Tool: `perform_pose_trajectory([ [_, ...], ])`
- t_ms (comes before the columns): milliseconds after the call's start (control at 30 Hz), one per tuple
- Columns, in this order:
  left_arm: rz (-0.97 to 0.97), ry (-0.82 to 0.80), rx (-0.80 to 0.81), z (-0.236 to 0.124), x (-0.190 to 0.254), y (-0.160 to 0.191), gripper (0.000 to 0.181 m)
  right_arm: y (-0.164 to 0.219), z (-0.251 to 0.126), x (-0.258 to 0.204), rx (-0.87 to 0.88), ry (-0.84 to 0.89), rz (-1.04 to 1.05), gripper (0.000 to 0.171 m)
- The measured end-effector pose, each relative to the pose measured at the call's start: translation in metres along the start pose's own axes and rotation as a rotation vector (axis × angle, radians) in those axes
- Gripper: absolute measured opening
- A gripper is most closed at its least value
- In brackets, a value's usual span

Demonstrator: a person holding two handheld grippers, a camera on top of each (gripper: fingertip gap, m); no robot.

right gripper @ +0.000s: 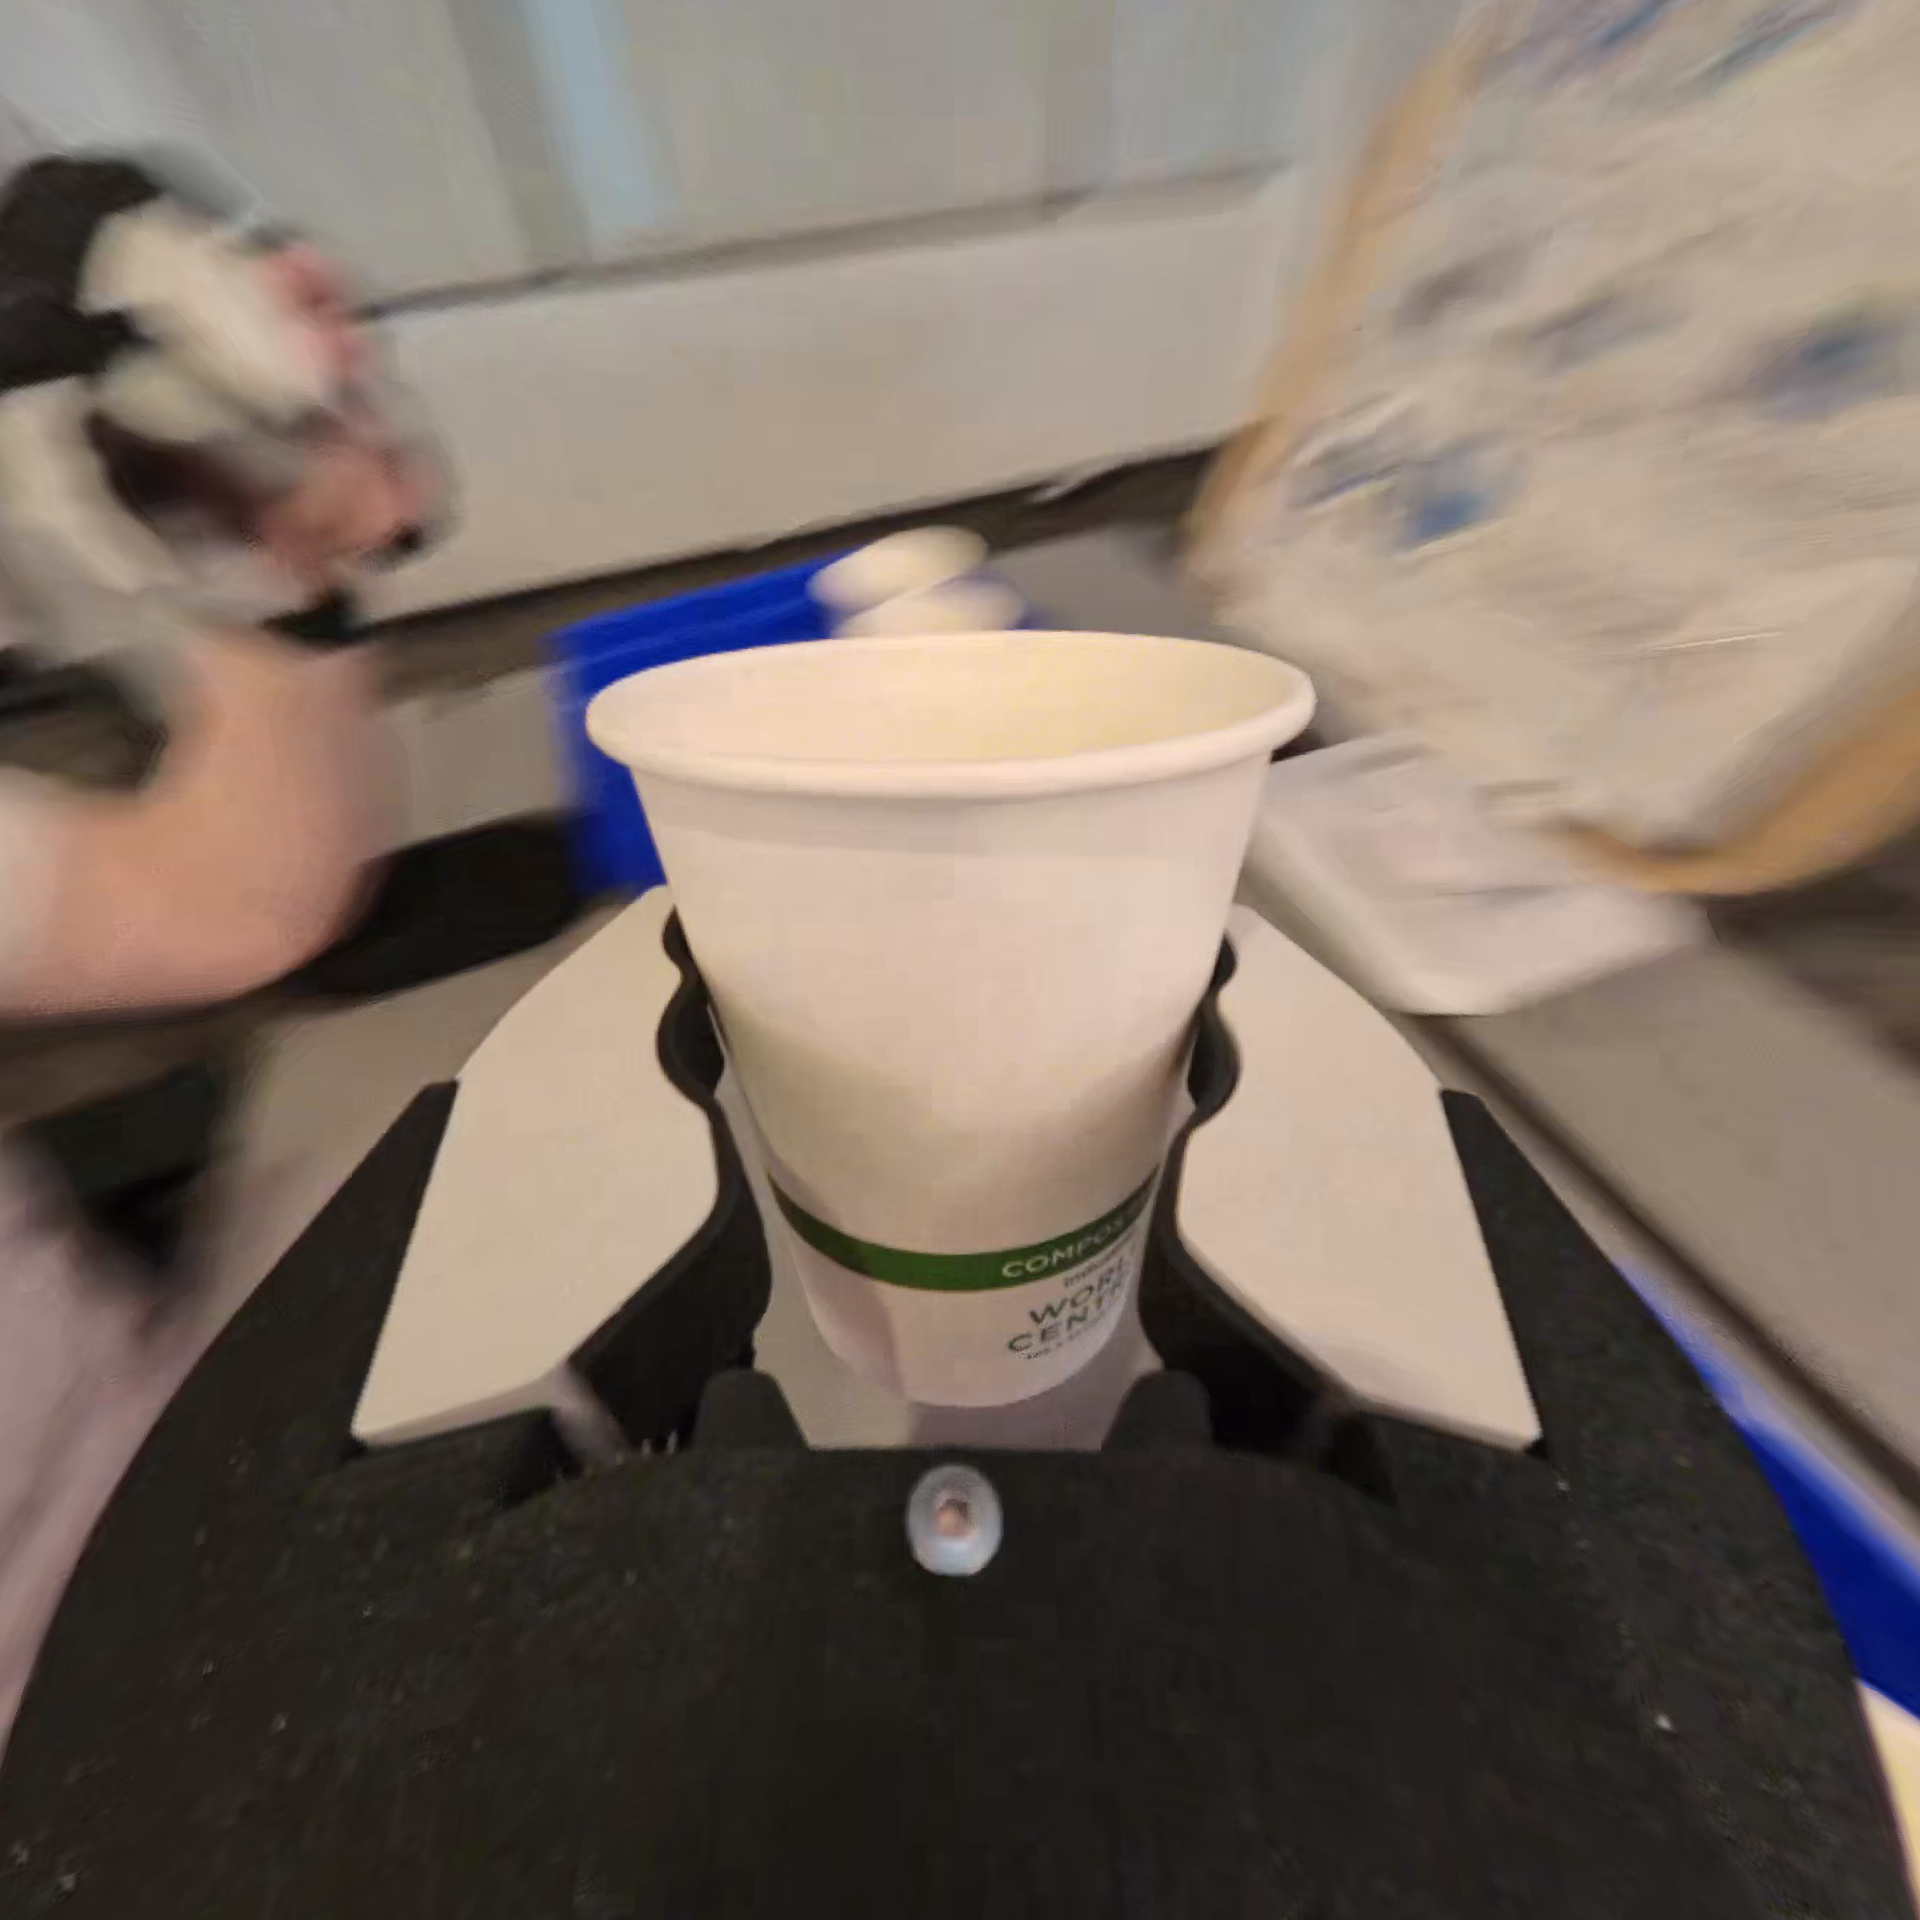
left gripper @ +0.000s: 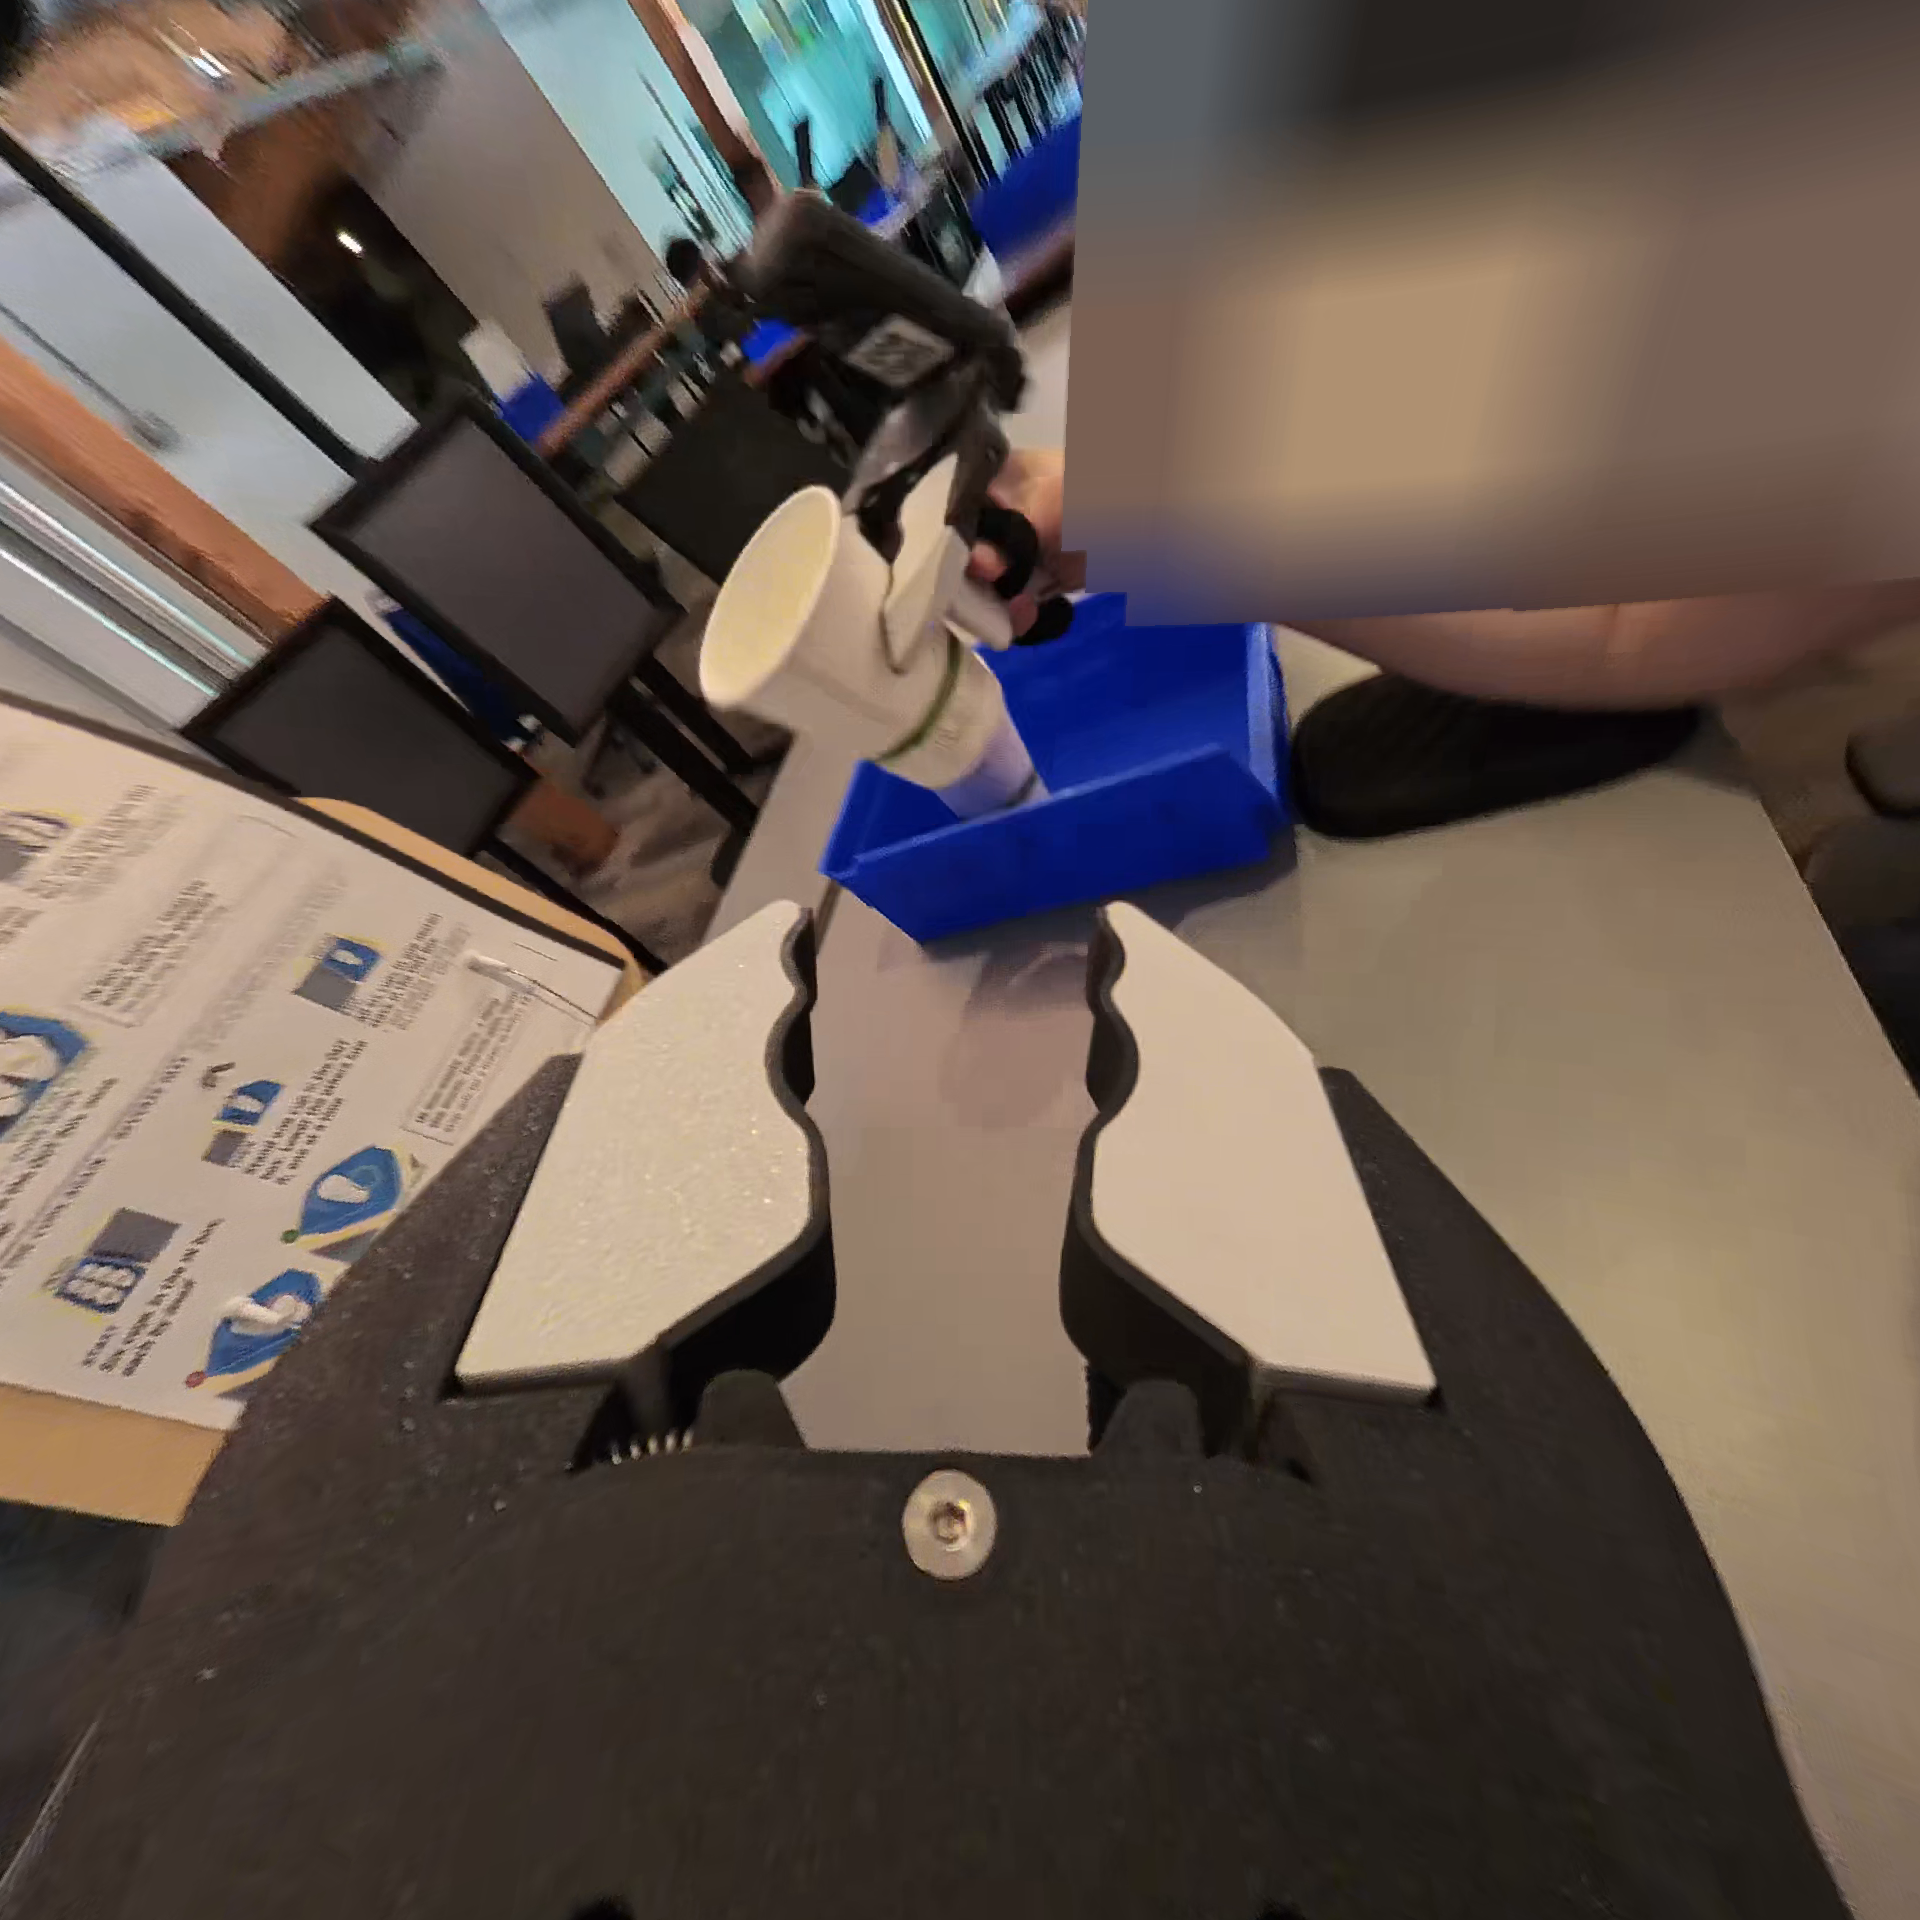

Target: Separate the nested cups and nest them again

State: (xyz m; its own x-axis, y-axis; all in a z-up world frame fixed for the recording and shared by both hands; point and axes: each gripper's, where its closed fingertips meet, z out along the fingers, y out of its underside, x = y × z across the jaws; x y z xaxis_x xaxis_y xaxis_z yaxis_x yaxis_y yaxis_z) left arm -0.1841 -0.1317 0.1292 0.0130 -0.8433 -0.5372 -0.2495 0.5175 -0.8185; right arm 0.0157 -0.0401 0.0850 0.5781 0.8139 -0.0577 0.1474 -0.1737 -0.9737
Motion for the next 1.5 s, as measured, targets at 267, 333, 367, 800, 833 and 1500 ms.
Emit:
perform_pose_trajectory([
  [267, -0.022, -0.089, 0.021, -0.003, -0.015, -0.002, 0.040, 0.023, -0.126, 0.145, 0.367, 0.660, 0.126, 0.089],
  [333, -0.020, -0.082, 0.011, 0.000, -0.014, 0.000, 0.040, 0.041, -0.127, 0.159, 0.323, 0.704, 0.151, 0.090],
  [367, -0.017, -0.081, 0.005, 0.001, -0.013, 0.001, 0.040, 0.048, -0.127, 0.164, 0.315, 0.713, 0.161, 0.090],
  [800, 0.005, -0.063, -0.035, 0.008, -0.008, 0.006, 0.040, 0.089, -0.098, 0.174, 0.156, 0.659, 0.167, 0.090],
  [833, 0.006, -0.064, -0.037, 0.008, -0.008, 0.006, 0.040, 0.093, -0.097, 0.173, 0.121, 0.649, 0.171, 0.091],
  [1500, -0.117, -0.535, -0.746, -0.104, -0.114, 0.187, 0.037, 0.044, -0.129, 0.110, -0.014, 0.552, -0.002, 0.112],
])
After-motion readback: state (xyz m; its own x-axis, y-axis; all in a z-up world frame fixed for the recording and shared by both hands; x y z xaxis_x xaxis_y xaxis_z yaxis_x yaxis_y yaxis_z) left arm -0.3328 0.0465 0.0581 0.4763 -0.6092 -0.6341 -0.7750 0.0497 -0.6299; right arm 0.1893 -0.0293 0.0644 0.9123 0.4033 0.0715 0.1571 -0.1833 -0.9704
